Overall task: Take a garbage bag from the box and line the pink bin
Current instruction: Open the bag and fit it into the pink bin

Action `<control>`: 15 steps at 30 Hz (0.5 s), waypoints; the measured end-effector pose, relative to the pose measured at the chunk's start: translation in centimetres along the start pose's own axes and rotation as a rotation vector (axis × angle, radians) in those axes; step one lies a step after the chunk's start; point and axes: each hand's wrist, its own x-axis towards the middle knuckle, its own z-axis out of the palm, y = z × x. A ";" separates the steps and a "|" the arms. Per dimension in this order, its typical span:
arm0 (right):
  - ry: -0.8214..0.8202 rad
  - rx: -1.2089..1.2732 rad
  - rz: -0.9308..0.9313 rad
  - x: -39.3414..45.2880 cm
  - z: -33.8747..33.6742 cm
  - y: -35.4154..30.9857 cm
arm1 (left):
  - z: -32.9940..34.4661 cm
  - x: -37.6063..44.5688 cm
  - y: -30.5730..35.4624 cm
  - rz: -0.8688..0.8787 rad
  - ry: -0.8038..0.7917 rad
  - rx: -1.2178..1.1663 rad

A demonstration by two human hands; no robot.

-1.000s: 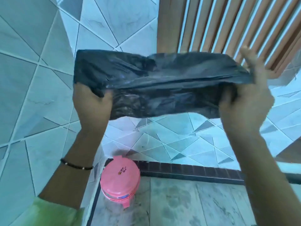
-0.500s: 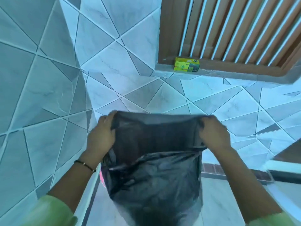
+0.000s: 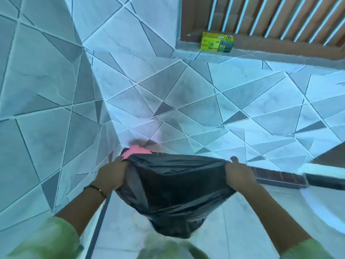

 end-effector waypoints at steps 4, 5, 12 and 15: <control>0.014 0.006 0.010 1.6 -1.5 -0.4 | -2.1 0.0 1.1 -0.103 0.053 -0.068; 0.025 0.013 0.013 1.9 -1.6 -0.5 | -1.8 -0.1 0.7 -0.136 0.051 -0.048; 0.001 -0.049 0.010 4.1 -3.5 -2.4 | -1.3 -0.8 -2.8 -0.204 0.082 0.075; 0.045 -0.048 0.030 6.1 -5.0 -3.8 | -2.4 0.6 -5.0 -0.219 0.102 0.080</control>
